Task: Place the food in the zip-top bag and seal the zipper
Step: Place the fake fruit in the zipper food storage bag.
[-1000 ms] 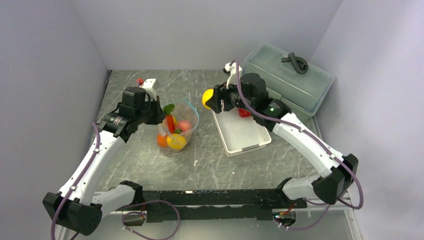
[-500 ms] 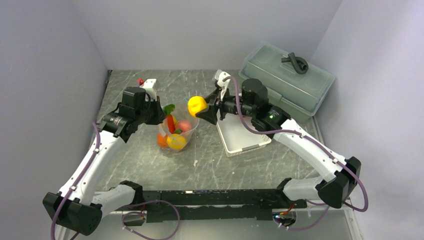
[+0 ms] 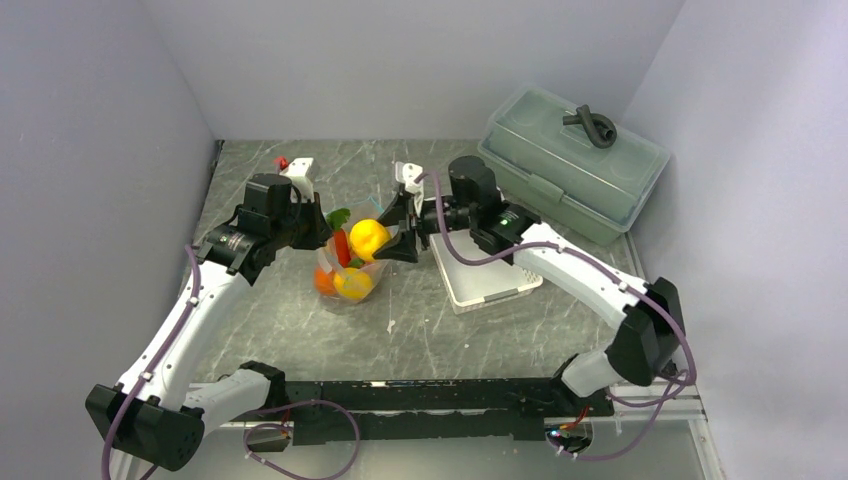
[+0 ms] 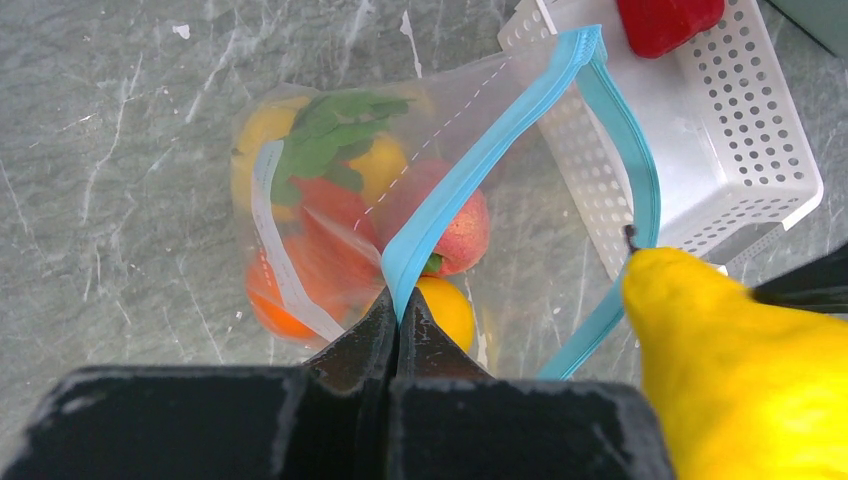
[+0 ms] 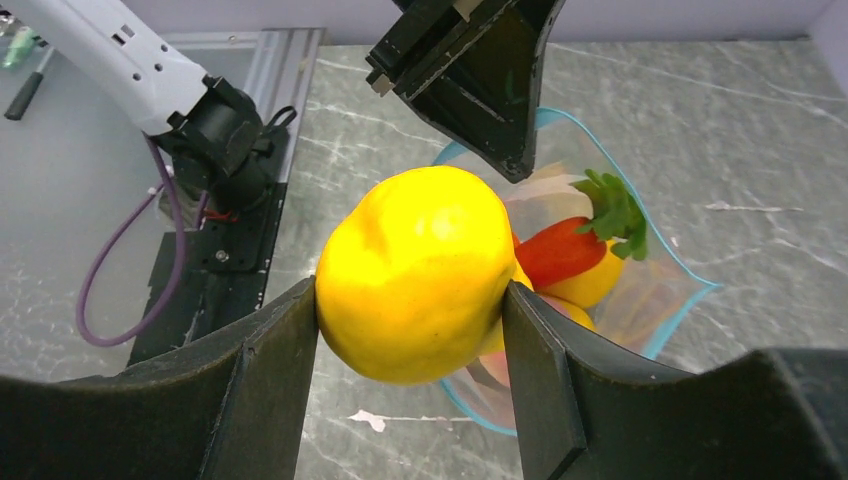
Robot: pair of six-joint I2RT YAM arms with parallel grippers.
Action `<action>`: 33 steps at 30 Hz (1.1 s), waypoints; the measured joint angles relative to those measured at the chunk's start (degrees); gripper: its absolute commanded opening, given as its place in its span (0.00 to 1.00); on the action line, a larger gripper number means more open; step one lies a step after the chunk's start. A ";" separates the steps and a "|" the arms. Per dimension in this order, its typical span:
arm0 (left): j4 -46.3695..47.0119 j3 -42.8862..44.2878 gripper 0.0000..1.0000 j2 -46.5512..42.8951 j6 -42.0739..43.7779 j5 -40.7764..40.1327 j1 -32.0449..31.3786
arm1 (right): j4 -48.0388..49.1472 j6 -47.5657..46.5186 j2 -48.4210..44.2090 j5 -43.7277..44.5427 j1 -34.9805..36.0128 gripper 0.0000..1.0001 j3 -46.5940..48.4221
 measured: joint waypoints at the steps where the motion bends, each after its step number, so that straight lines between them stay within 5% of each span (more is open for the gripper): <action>1: 0.00 0.00 0.00 0.00 0.00 0.07 0.00 | 0.48 0.17 1.05 -0.92 0.00 0.36 0.24; 15: 0.00 0.00 0.00 0.00 0.00 0.22 0.00 | 19.93 16.59 7.10 -3.06 0.00 0.36 -0.76; 33: 0.00 0.00 0.00 0.00 0.02 0.20 0.00 | 33.57 35.76 13.38 3.23 0.11 0.41 -7.56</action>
